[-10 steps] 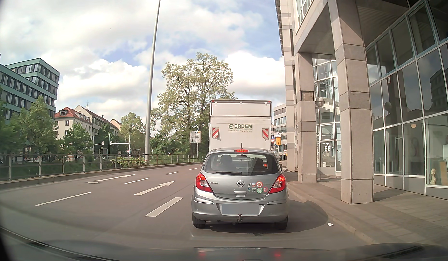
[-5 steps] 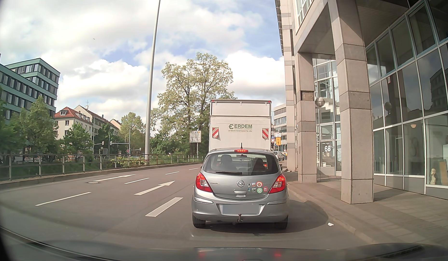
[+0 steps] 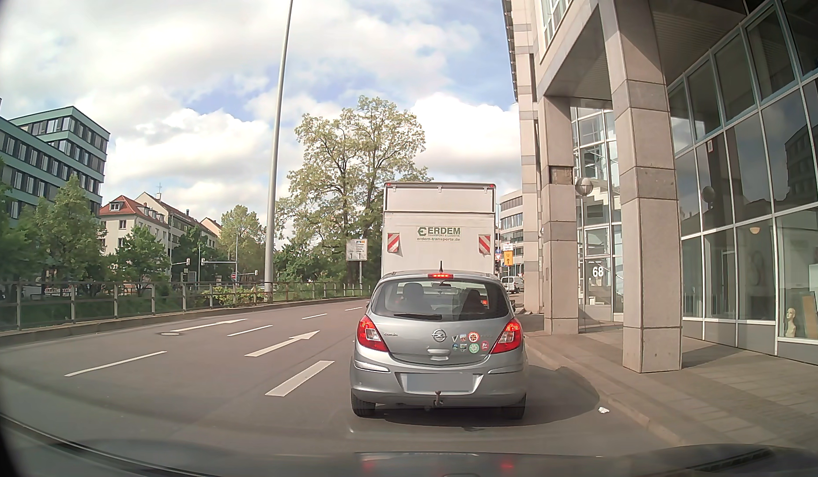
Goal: Follow the waypoints while adhering to traffic rules and regulations
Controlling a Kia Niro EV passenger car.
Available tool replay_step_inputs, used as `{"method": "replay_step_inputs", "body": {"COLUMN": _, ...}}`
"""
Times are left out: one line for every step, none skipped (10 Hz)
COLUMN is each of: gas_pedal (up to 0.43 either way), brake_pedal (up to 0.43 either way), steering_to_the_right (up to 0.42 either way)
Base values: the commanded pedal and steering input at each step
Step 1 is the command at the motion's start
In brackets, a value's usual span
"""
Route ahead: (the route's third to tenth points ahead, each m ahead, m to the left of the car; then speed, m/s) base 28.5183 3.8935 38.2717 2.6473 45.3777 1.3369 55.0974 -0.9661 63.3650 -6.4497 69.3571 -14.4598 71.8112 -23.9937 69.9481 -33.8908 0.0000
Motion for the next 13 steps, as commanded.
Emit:
{"method": "replay_step_inputs", "body": {"gas_pedal": 0.0, "brake_pedal": 0.189, "steering_to_the_right": 0.009}}
{"method": "replay_step_inputs", "body": {"gas_pedal": 0.0, "brake_pedal": 0.195, "steering_to_the_right": 0.009}}
{"method": "replay_step_inputs", "body": {"gas_pedal": 0.0, "brake_pedal": 0.195, "steering_to_the_right": 0.009}}
{"method": "replay_step_inputs", "body": {"gas_pedal": 0.0, "brake_pedal": 0.195, "steering_to_the_right": 0.009}}
{"method": "replay_step_inputs", "body": {"gas_pedal": 0.0, "brake_pedal": 0.195, "steering_to_the_right": 0.009}}
{"method": "replay_step_inputs", "body": {"gas_pedal": 0.0, "brake_pedal": 0.195, "steering_to_the_right": 0.009}}
{"method": "replay_step_inputs", "body": {"gas_pedal": 0.0, "brake_pedal": 0.195, "steering_to_the_right": 0.009}}
{"method": "replay_step_inputs", "body": {"gas_pedal": 0.0, "brake_pedal": 0.195, "steering_to_the_right": 0.009}}
{"method": "replay_step_inputs", "body": {"gas_pedal": 0.0, "brake_pedal": 0.195, "steering_to_the_right": 0.009}}
{"method": "replay_step_inputs", "body": {"gas_pedal": 0.0, "brake_pedal": 0.201, "steering_to_the_right": 0.009}}
{"method": "replay_step_inputs", "body": {"gas_pedal": 0.0, "brake_pedal": 0.201, "steering_to_the_right": 0.009}}
{"method": "replay_step_inputs", "body": {"gas_pedal": 0.0, "brake_pedal": 0.201, "steering_to_the_right": 0.009}}
{"method": "replay_step_inputs", "body": {"gas_pedal": 0.0, "brake_pedal": 0.201, "steering_to_the_right": 0.009}}
